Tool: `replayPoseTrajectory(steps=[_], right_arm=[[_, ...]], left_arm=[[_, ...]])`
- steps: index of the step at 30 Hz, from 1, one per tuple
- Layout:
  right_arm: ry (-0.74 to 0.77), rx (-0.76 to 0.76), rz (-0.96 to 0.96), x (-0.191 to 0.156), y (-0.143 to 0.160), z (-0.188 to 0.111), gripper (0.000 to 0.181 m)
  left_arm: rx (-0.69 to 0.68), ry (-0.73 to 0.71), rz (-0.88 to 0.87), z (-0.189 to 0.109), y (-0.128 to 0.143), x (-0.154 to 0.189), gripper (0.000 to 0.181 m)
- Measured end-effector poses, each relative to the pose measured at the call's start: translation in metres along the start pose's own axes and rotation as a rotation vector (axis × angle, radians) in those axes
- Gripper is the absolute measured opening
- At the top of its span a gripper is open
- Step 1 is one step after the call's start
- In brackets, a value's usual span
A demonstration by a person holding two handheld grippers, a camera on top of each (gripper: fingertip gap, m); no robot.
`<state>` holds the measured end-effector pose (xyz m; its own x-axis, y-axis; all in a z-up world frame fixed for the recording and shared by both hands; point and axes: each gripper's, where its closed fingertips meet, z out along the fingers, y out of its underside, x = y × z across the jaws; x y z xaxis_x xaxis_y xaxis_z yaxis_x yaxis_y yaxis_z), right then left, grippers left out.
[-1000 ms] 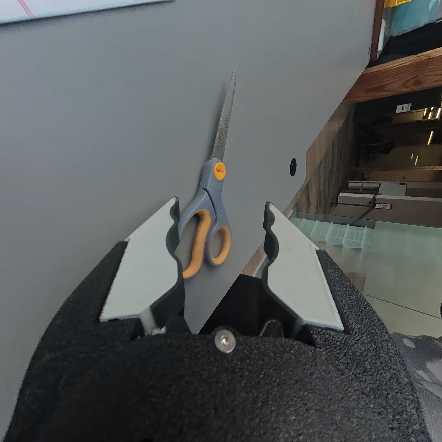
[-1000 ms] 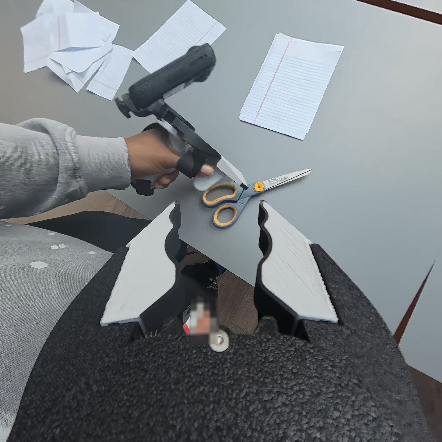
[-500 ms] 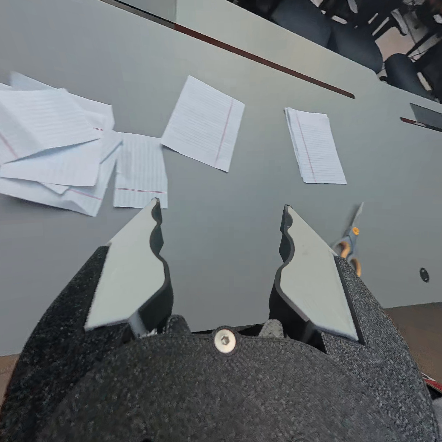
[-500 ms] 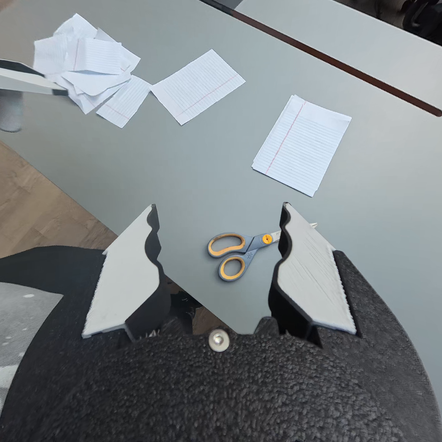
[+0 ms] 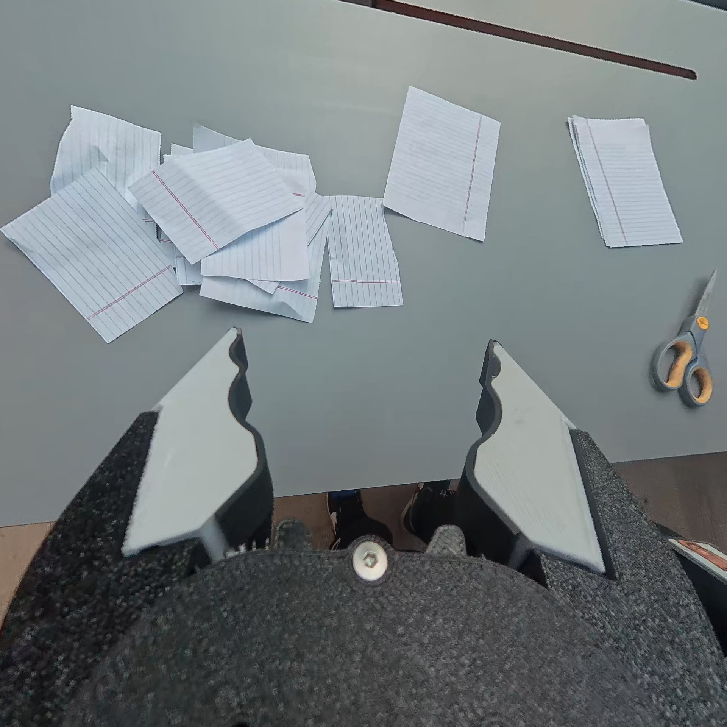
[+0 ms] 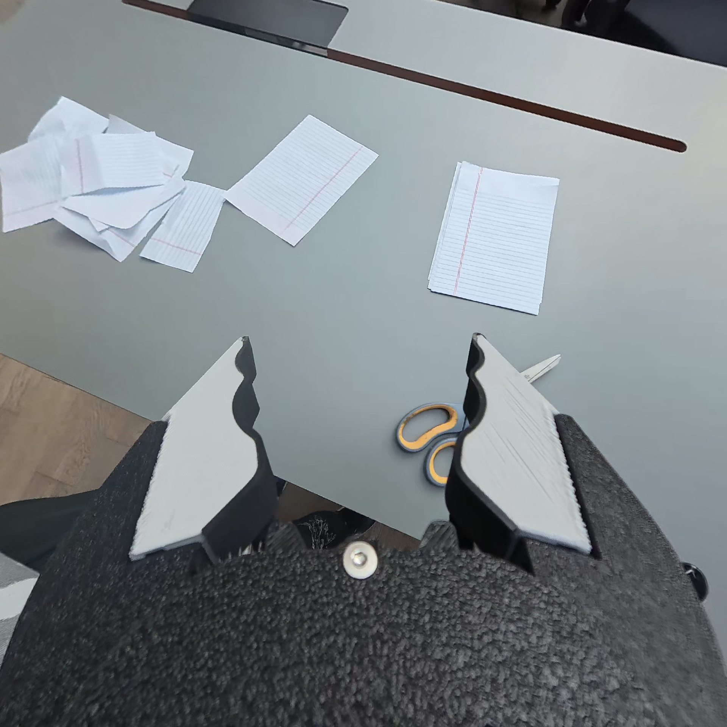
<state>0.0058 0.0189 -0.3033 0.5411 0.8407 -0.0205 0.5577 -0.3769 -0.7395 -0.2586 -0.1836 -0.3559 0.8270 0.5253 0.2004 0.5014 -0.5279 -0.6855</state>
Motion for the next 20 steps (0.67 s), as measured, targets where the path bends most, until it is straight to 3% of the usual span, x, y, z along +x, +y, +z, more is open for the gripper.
replayPoseTrajectory(steps=[8, 20], right_arm=[[0.071, -0.004, 0.026, -0.011, 0.004, -0.011, 0.108], [0.058, -0.018, 0.033, 0.004, 0.018, -0.017, 0.108]], left_arm=[[-0.010, 0.047, 0.061, -0.003, 0.003, -0.012, 0.117], [-0.007, 0.004, -0.005, 0.001, 0.017, -0.005, 0.116]])
